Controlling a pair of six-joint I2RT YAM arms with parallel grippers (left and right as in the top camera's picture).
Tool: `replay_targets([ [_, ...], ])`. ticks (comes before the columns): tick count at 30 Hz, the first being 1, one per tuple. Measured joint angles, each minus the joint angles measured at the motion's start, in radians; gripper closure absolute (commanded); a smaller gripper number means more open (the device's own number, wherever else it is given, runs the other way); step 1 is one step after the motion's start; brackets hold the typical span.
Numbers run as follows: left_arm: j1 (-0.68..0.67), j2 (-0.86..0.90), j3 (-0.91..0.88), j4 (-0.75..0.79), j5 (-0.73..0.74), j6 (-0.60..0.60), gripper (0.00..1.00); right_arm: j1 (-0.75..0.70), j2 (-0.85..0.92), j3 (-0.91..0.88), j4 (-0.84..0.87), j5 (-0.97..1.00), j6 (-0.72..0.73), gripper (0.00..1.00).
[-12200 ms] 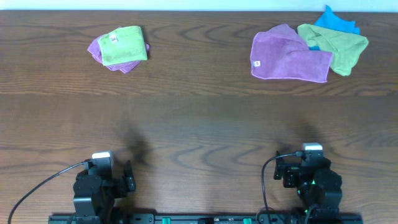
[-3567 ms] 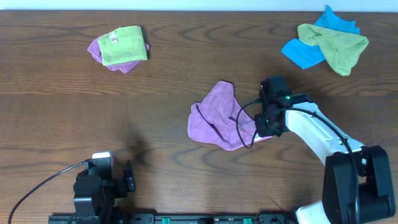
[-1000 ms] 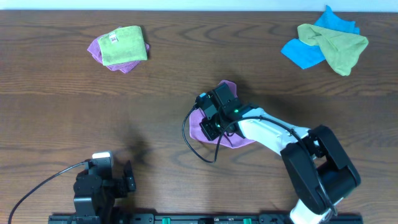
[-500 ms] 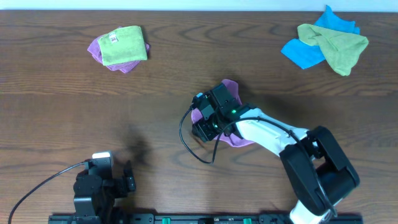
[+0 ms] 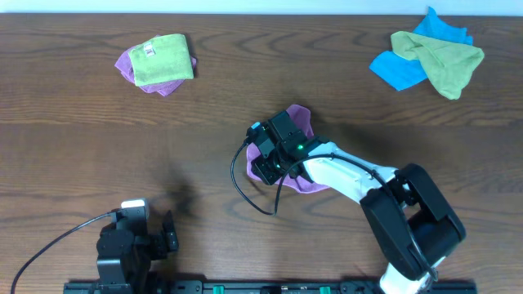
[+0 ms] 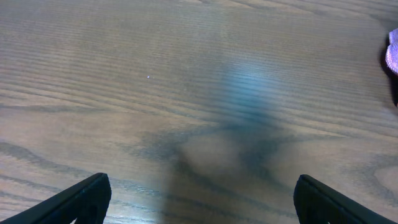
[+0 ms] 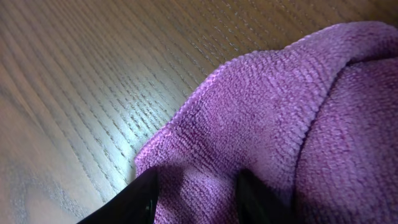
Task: Fold the cloth
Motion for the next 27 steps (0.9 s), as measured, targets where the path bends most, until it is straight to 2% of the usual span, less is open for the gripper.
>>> replay_targets([
  [2, 0.000, 0.000, 0.000, 0.000, 0.000, 0.000, 0.05, 0.002, 0.000, 0.001, -0.004, -0.011, 0.001, 0.37],
  [6, 0.000, 0.000, 0.000, 0.000, 0.000, 0.000, 0.05, 0.018, -0.002, 0.011, -0.032, -0.018, -0.008, 0.29],
  [14, 0.000, 0.000, 0.000, 0.000, 0.000, 0.000, 0.05, 0.050, 0.003, 0.027, -0.064, 0.054, -0.030, 0.27],
  [18, 0.000, 0.000, 0.000, 0.000, 0.000, 0.000, 0.05, 0.062, 0.010, 0.035, -0.077, 0.093, -0.037, 0.33],
  [27, 0.000, 0.000, 0.000, 0.000, 0.000, 0.000, 0.05, 0.071, 0.021, 0.042, -0.084, 0.126, -0.042, 0.36],
])
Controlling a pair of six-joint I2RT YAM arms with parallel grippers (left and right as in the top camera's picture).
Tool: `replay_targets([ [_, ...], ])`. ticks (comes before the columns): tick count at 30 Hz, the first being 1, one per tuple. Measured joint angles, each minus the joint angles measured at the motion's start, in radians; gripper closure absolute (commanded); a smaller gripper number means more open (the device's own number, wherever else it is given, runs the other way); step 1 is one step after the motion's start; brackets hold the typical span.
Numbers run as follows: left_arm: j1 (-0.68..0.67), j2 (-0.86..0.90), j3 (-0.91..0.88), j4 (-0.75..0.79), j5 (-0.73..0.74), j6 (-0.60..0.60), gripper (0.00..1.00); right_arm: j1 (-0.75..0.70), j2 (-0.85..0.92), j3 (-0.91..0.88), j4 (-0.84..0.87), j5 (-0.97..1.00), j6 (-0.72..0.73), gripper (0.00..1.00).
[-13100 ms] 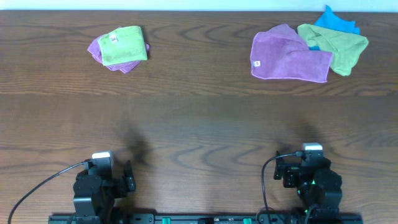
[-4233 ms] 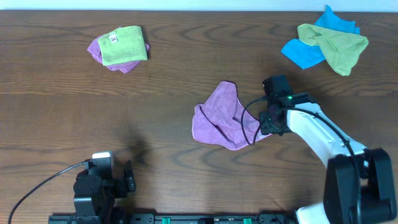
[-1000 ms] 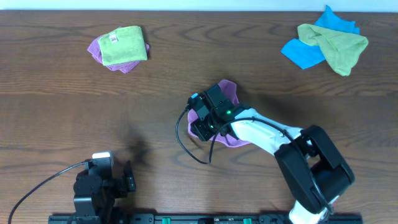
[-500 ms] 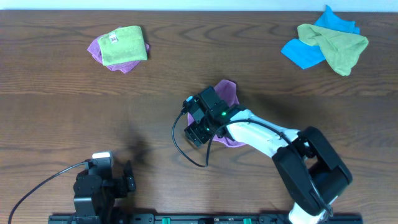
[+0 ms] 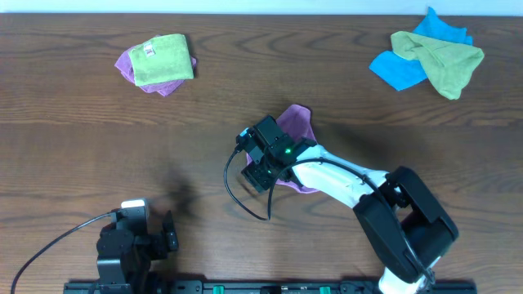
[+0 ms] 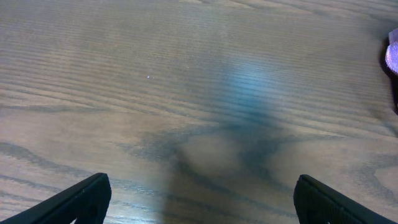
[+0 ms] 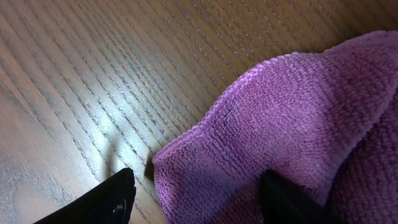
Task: Fold the cloth
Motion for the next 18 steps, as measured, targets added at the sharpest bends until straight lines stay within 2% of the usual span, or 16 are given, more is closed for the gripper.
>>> replay_targets([
  [4, 0.000, 0.000, 0.000, 0.000, 0.000, 0.000, 0.05, 0.002, 0.011, 0.010, -0.005, 0.016, -0.005, 0.41],
  [7, 0.000, 0.000, 0.000, 0.000, 0.000, 0.000, 0.05, 0.002, 0.018, 0.017, -0.004, 0.040, -0.015, 0.58],
  [12, 0.000, 0.000, 0.000, 0.000, 0.000, 0.000, 0.05, 0.000, 0.025, 0.019, 0.011, 0.112, -0.015, 0.96],
  [13, 0.000, 0.000, 0.000, 0.000, 0.000, 0.000, 0.05, -0.001, 0.026, 0.018, 0.015, 0.120, -0.016, 0.99],
  [18, 0.000, 0.000, 0.000, 0.000, 0.000, 0.000, 0.05, -0.004, 0.037, 0.054, -0.009, 0.135, -0.009, 0.99],
])
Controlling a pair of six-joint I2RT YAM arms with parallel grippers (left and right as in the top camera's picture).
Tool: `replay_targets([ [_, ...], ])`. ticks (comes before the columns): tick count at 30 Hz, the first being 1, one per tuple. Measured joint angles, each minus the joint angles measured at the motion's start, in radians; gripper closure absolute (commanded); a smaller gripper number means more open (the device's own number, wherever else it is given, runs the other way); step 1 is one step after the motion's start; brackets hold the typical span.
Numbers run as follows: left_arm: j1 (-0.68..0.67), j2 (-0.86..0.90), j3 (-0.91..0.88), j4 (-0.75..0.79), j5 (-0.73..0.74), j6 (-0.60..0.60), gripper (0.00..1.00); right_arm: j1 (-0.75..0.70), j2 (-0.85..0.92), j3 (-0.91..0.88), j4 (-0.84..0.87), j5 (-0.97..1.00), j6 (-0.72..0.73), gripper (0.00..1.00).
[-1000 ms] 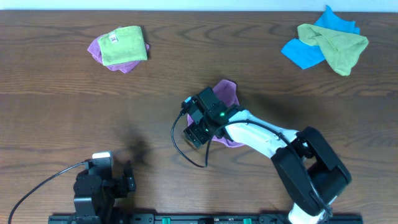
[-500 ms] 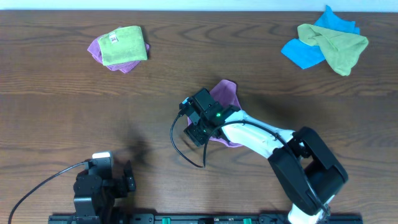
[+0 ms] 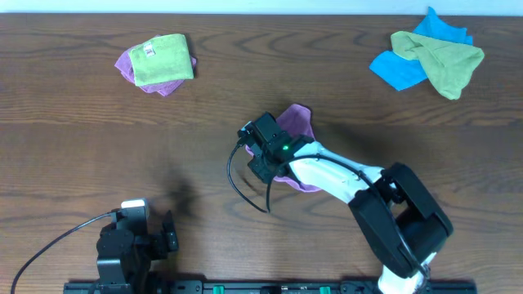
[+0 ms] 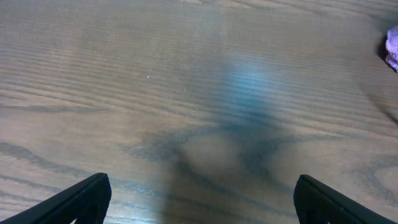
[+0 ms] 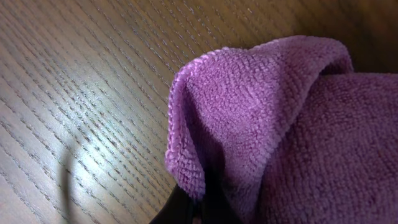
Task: Fold the cloth
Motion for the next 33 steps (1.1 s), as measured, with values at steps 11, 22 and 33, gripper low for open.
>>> replay_targets([
  [11, 0.000, 0.000, 0.000, 0.000, 0.000, 0.000, 0.05, 0.001, 0.037, 0.183, -0.193, -0.090, -0.001, 0.99],
  [22, 0.000, 0.000, 0.000, 0.000, 0.000, 0.000, 0.05, 0.003, -0.167, 0.226, -0.415, -0.363, -0.107, 0.96],
  [33, 0.000, 0.000, 0.000, 0.000, 0.000, 0.000, 0.05, 0.014, -0.194, 0.227, -0.510, -0.671, -0.203, 0.27],
])
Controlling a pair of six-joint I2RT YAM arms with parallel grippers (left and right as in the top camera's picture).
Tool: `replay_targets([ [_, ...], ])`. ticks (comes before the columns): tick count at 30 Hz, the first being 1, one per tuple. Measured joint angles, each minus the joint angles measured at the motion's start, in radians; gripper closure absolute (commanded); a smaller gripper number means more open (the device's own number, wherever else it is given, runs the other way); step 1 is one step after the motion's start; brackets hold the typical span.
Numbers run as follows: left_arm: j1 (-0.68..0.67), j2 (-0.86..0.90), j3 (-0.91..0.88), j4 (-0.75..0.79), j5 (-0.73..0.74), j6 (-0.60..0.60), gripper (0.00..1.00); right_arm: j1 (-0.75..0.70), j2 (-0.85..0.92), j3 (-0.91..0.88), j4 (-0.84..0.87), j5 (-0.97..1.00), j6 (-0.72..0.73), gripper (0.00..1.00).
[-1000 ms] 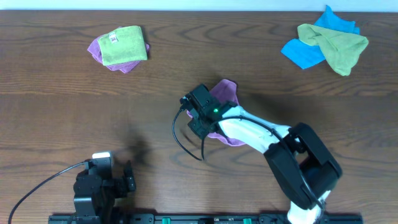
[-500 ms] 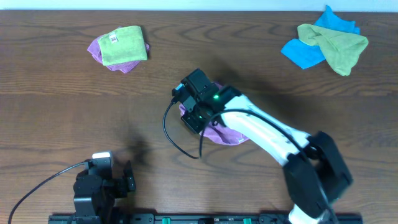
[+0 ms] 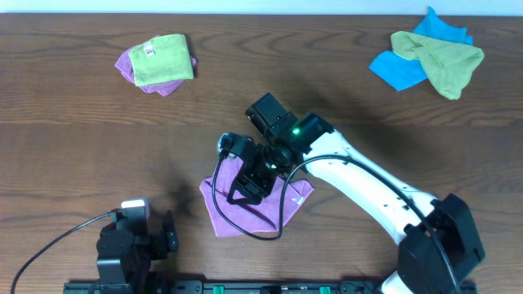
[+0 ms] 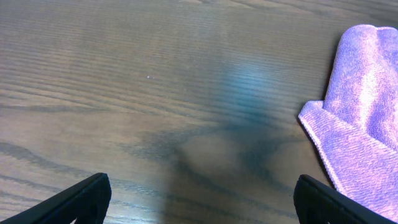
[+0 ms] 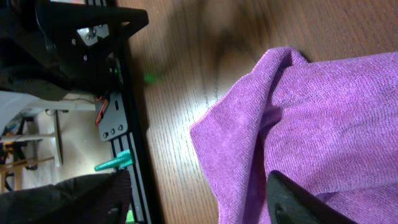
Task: Fold the cloth
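The purple cloth point(image 3: 255, 208) lies opened out and rumpled on the wooden table near the front edge. It also shows in the right wrist view point(image 5: 311, 118) and at the right of the left wrist view point(image 4: 367, 118). My right gripper point(image 3: 248, 184) hovers over the cloth's left part. In its own view it point(image 5: 199, 186) stands open with nothing gripped. My left gripper point(image 3: 157, 237) rests at the front left. It point(image 4: 202, 190) is open over bare wood.
A folded green cloth on a purple one point(image 3: 155, 61) lies at the back left. A blue and a green cloth point(image 3: 429, 55) lie heaped at the back right. The black rail point(image 5: 124, 124) at the table's front edge runs close to the purple cloth.
The right gripper was shut on the bunched cloth's edge at mid-table. Now the cloth lies spread nearer the front edge and the gripper is open above it. The left arm has not moved.
The right gripper stood open at the edge of the bunched purple cloth, then further along that edge. Then it was shut on a fold of it. Now the cloth is opened out toward the front left and released. The left gripper stayed parked and open.
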Motion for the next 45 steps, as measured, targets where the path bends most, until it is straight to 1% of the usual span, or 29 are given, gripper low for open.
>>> replay_targets([
  [1, 0.000, 0.000, 0.000, 0.002, 0.000, -0.001, 0.05, 0.000, 0.000, 0.000, -0.001, 0.006, -0.001, 0.25],
  [7, 0.000, 0.000, 0.000, 0.026, 0.032, -0.087, 0.05, -0.002, 0.000, 0.000, -0.003, 0.156, 0.000, 0.22],
  [9, 0.000, 0.000, 0.000, 0.063, 0.068, -0.111, 0.05, -0.008, 0.000, 0.000, -0.005, 0.208, 0.005, 0.23],
  [11, 0.000, 0.008, 0.001, 0.125, 0.144, -0.142, 0.05, -0.035, 0.000, 0.000, -0.005, 0.253, 0.029, 0.22],
  [13, 0.000, 0.045, 0.009, 0.134, 0.192, -0.169, 0.05, -0.083, 0.000, 0.000, -0.005, 0.266, 0.058, 0.20],
  [15, 0.000, 0.152, 0.055, 0.124, 0.235, -0.189, 0.05, -0.152, 0.000, 0.000, -0.009, 0.261, 0.079, 0.17],
  [16, 0.000, 0.208, 0.090, 0.117, 0.247, -0.197, 0.05, -0.193, 0.000, 0.000, -0.013, 0.252, 0.088, 0.13],
  [18, 0.000, 0.376, 0.220, 0.069, 0.270, -0.209, 0.05, -0.267, 0.000, 0.002, -0.039, 0.218, 0.098, 0.01],
  [21, 0.000, 0.609, 0.428, -0.003, 0.314, -0.213, 0.05, -0.336, 0.000, 0.005, -0.099, 0.182, 0.101, 0.01],
  [24, 0.000, 0.837, 0.602, -0.053, 0.433, -0.224, 0.05, -0.351, 0.000, 0.005, -0.159, 0.154, 0.097, 0.01],
  [26, 0.000, 0.928, 0.644, -0.047, 0.509, -0.254, 0.05, -0.351, 0.000, 0.005, -0.178, 0.140, 0.092, 0.01],
  [29, 0.000, 1.045, 0.656, -0.035, 0.625, -0.323, 0.05, -0.351, -0.005, -0.008, -0.174, 0.114, 0.092, 0.01],
  [32, 0.000, 1.143, 0.656, -0.054, 0.732, -0.369, 0.05, -0.360, -0.032, -0.074, -0.156, 0.097, 0.092, 0.01],
  [33, 0.000, 1.172, 0.656, -0.055, 0.767, -0.380, 0.05, -0.374, -0.054, -0.124, -0.136, 0.084, 0.093, 0.01],
  [35, 0.000, 1.191, 0.656, -0.055, 0.804, -0.391, 0.05, -0.415, -0.096, -0.214, -0.099, 0.060, 0.097, 0.01],
  [38, 0.000, 1.166, 0.656, -0.059, 0.843, -0.420, 0.05, -0.493, -0.167, -0.330, -0.059, 0.028, 0.108, 0.01],
  [41, 0.000, 1.108, 0.644, -0.082, 0.853, -0.445, 0.05, -0.540, -0.225, -0.393, -0.051, 0.013, 0.116, 0.01],
  [45, 0.000, 0.982, 0.558, -0.126, 0.857, -0.483, 0.05, -0.561, -0.267, -0.427, -0.049, 0.003, 0.119, 0.01],
])
